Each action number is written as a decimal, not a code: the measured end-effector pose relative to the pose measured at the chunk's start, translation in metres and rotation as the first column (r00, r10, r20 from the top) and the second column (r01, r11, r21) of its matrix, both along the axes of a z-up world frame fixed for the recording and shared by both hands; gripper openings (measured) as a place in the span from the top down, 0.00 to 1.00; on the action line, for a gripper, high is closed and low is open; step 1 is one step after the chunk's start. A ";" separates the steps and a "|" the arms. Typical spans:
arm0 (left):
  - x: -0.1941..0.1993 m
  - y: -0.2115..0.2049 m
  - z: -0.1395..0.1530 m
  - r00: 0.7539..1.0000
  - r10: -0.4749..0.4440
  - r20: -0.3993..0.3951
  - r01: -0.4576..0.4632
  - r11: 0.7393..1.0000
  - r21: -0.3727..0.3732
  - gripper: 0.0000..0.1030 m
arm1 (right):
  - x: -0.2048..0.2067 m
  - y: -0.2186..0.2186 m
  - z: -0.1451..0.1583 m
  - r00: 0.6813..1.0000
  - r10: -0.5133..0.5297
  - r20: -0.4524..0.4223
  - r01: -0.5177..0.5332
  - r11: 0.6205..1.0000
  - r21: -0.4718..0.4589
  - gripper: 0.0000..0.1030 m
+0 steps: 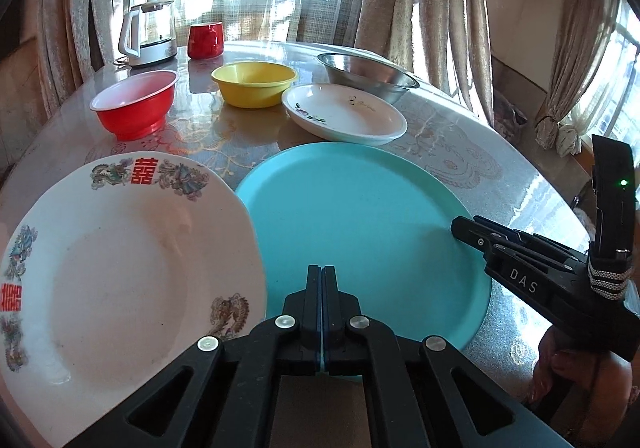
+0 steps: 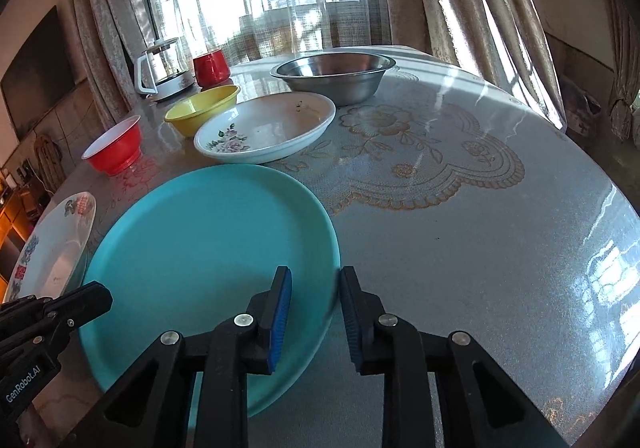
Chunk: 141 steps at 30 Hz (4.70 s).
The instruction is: Organize plates and bowls
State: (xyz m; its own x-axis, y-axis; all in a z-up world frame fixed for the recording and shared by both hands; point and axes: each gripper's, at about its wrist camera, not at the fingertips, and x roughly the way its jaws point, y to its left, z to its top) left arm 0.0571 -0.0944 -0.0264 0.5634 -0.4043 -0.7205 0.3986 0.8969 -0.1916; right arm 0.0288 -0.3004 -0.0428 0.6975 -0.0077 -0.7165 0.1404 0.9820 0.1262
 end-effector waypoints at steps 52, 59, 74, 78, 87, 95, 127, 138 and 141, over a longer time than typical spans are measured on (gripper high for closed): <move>0.014 0.208 0.004 0.876 0.482 0.003 -0.480 0.874 -0.071 0.03 | -0.001 0.115 0.026 0.971 0.232 0.049 -0.237 0.955 0.177 0.60; 0.027 0.212 -0.006 0.893 0.447 -0.045 -0.450 0.888 -0.095 0.07 | 0.012 0.135 0.025 0.965 0.260 0.038 -0.262 0.943 0.202 0.60; 0.031 0.200 -0.013 0.931 0.360 -0.054 -0.364 0.924 -0.118 0.40 | 0.024 0.152 0.018 0.960 0.277 0.032 -0.278 0.937 0.214 0.60; 0.031 0.195 -0.013 0.942 0.333 -0.047 -0.337 0.935 -0.114 0.46 | 0.026 0.156 0.015 0.956 0.289 0.043 -0.291 0.932 0.217 0.58; 0.034 0.191 -0.015 0.942 0.334 -0.046 -0.337 0.937 -0.088 0.68 | 0.023 0.171 0.013 0.950 0.306 0.059 -0.310 0.948 0.074 0.60; 0.016 0.186 -0.016 0.959 0.283 0.004 -0.282 0.957 -0.062 0.68 | 0.017 0.169 0.013 0.949 0.305 0.078 -0.309 0.950 0.048 0.60; -0.017 0.176 0.003 0.951 0.242 0.192 -0.250 0.968 0.017 0.67 | -0.009 0.162 0.016 0.929 0.348 0.125 -0.355 0.934 0.039 0.73; -0.013 0.145 0.020 0.959 0.171 0.225 -0.180 0.983 0.018 0.67 | -0.027 0.134 0.031 0.943 0.284 0.173 -0.297 0.953 0.052 0.73; -0.010 0.130 0.022 0.966 0.145 0.215 -0.153 0.988 0.020 0.67 | -0.031 0.122 0.034 0.950 0.258 0.176 -0.271 0.961 0.052 0.73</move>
State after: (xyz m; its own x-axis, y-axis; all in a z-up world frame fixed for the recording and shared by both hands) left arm 0.0474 0.0355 -0.0048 0.7572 -0.2801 -0.5901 0.2881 0.9540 -0.0832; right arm -0.0023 -0.1787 -0.0087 0.7762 0.2427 -0.5819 -0.1526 0.9678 0.2001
